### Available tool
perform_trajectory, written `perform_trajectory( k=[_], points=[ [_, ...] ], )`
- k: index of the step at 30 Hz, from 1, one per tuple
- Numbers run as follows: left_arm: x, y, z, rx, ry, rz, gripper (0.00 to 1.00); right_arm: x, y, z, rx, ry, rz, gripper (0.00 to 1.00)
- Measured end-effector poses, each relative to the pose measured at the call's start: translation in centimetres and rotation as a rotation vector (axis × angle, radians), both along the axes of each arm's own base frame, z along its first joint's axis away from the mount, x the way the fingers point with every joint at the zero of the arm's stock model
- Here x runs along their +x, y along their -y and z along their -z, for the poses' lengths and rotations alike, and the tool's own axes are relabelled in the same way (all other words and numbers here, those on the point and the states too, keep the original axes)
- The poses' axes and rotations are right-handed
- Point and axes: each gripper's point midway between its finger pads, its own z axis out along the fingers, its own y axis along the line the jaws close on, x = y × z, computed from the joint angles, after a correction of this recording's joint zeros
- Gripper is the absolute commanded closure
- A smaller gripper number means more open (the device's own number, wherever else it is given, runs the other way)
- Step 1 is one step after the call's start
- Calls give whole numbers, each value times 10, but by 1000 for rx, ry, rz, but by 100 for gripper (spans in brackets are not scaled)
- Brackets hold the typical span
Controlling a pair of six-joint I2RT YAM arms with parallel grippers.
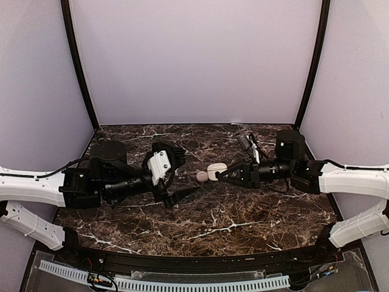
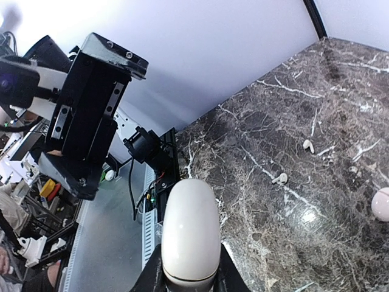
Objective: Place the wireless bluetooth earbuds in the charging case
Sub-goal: Pass from the left arm to the right, then open the charging case.
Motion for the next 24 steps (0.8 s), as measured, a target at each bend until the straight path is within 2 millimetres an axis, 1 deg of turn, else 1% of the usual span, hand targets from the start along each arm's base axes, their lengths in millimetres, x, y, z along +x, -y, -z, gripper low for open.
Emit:
perform_trajectory(
  k=[2,4,8,13,17,24],
  points=[
    [-3,-1,-11,-55,-31,6,1,-3,3,-7,6,61,0,100],
    [-2,0,-15,-87,-87,-6,1,-8,5,-10,0,111,-10,100],
    [2,16,-16,-110,-199,-7,1,-20,7,-8,-29,187,-38,100],
    [1,29,-7,-90,-285,10,1,-35,3,-11,-55,270,-90,100],
    [0,33,0,-70,-312,16,1,-44,0,-12,-60,312,-126,100],
    [3,38,12,-36,-342,-2,2,-53,-2,-12,-65,348,-162,100]
  ],
)
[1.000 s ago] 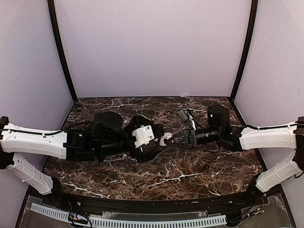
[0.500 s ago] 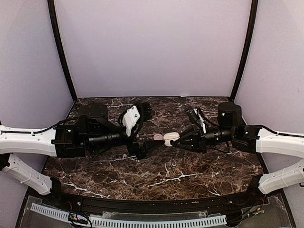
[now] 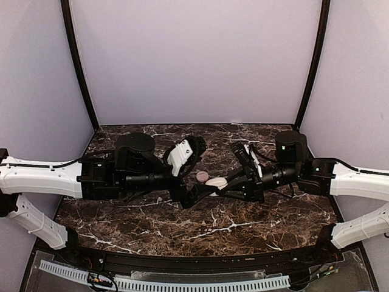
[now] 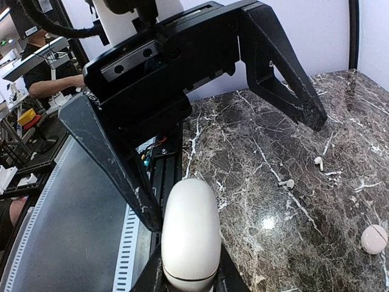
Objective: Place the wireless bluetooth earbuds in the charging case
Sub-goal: Open the charging case.
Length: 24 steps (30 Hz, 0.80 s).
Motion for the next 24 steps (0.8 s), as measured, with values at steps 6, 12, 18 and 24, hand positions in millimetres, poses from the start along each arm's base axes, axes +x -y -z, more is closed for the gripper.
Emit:
perform_trajectory(
  k=[6,12,18,24],
  points=[
    [2,-1,0,1,-1,-14,2,-1,1,-3,9,29,-4,100],
    [5,-2,0,-6,-15,-22,2,-1,0,2,-15,43,5,100],
    [13,-7,-5,-23,-26,-42,2,-1,1,9,-42,50,13,100],
    [38,-20,-8,-24,-17,-136,4,-14,0,5,-27,57,-43,100]
  ],
)
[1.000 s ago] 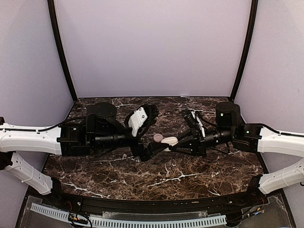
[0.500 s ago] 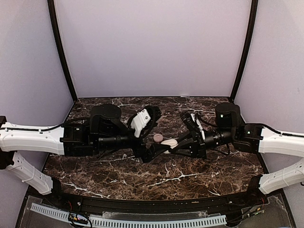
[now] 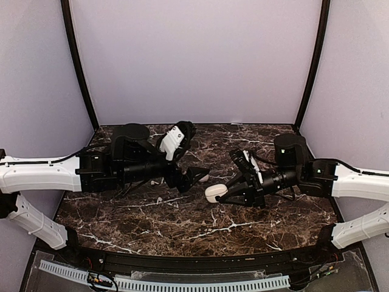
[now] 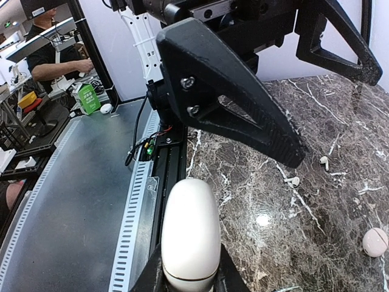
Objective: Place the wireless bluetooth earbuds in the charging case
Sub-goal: Open the charging case.
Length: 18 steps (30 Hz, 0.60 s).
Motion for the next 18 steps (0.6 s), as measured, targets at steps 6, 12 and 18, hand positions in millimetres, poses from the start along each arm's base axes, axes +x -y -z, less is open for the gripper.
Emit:
perform_trajectory(
  k=[6,12,18],
  points=[
    [-20,0,-7,-17,6,119,2,0,0,0,-1,2,-1,100],
    [-54,3,-20,-60,-7,292,6,2,-1,-1,1,11,6,100],
    [-49,25,10,22,-76,310,8,2,-1,-4,7,21,1,100]
  ],
)
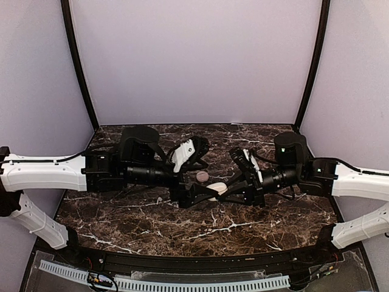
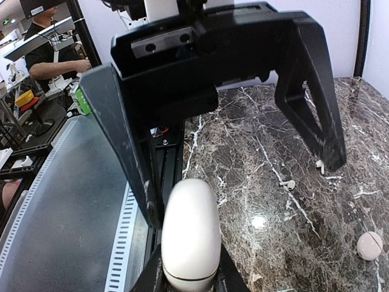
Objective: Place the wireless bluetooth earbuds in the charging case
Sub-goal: Open the charging case.
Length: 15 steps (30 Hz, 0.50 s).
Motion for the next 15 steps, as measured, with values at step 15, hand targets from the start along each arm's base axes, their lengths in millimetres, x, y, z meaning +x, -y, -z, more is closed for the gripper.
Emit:
perform_trajectory(
  k=[15],
  points=[
    [6,2,7,9,-85,-34,16,3,1,-3,8,36,16,100]
  ],
)
